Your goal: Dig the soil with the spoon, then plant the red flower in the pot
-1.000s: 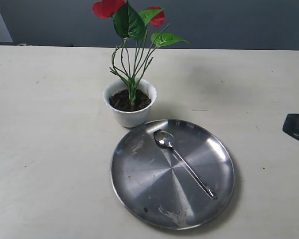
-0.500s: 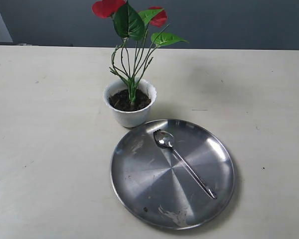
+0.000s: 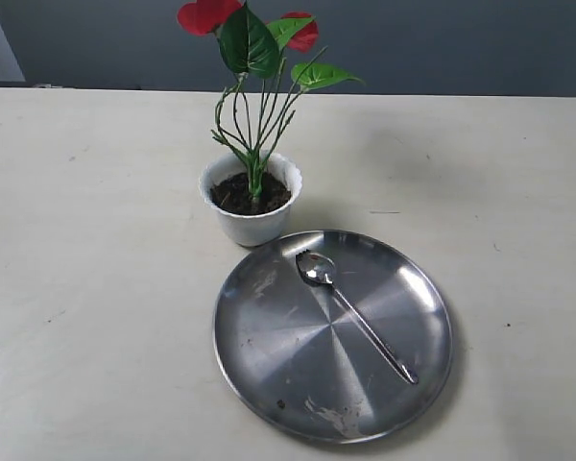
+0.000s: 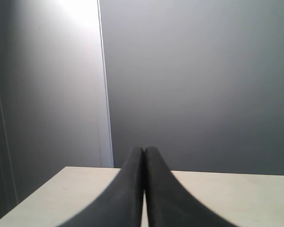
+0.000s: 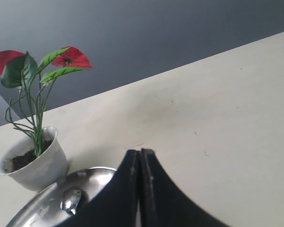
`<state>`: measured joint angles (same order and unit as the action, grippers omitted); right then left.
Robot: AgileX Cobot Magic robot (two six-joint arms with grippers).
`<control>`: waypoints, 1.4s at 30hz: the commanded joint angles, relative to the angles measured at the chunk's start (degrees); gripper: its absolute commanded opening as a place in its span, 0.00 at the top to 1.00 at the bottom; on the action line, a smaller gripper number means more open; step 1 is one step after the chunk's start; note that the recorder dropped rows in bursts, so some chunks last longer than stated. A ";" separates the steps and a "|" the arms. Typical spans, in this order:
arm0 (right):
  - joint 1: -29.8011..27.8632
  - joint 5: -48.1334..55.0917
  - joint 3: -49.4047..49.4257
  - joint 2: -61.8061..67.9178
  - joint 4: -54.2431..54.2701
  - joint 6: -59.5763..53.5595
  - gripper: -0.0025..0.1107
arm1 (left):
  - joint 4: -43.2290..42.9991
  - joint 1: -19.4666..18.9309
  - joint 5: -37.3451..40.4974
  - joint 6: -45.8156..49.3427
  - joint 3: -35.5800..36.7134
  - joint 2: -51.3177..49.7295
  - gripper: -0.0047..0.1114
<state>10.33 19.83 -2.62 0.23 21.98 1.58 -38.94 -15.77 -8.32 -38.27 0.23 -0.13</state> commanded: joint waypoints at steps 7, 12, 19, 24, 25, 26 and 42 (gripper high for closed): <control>-0.34 -5.25 2.62 -0.23 -4.41 0.05 0.98 | 0.12 0.51 -0.38 -0.13 -0.23 0.13 0.96; -0.34 -4.82 2.62 -0.23 -16.28 14.10 0.98 | 0.12 0.51 -0.26 -0.13 -0.23 0.13 0.96; -0.34 -5.17 2.62 -0.23 -17.78 15.35 0.98 | 0.12 0.51 -0.26 -0.13 -0.23 0.13 0.96; -0.34 -5.17 2.62 -0.23 -18.69 15.35 0.98 | 0.12 0.51 -0.26 -0.23 -0.23 0.13 0.96; -0.34 -5.17 2.62 -0.23 -18.69 15.35 0.98 | 0.12 0.51 -0.26 -0.23 -0.23 0.13 0.96; -0.34 -5.17 2.62 -0.23 -18.69 15.35 0.98 | 0.12 0.51 -0.26 -0.12 -0.23 0.13 0.96; -0.34 -5.39 2.62 -0.23 -18.84 15.35 0.98 | 0.12 0.51 -0.26 -0.12 -0.23 0.13 0.96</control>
<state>10.33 15.26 -0.29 0.23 3.63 16.85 -38.94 -15.77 -8.32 -38.27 0.23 -0.13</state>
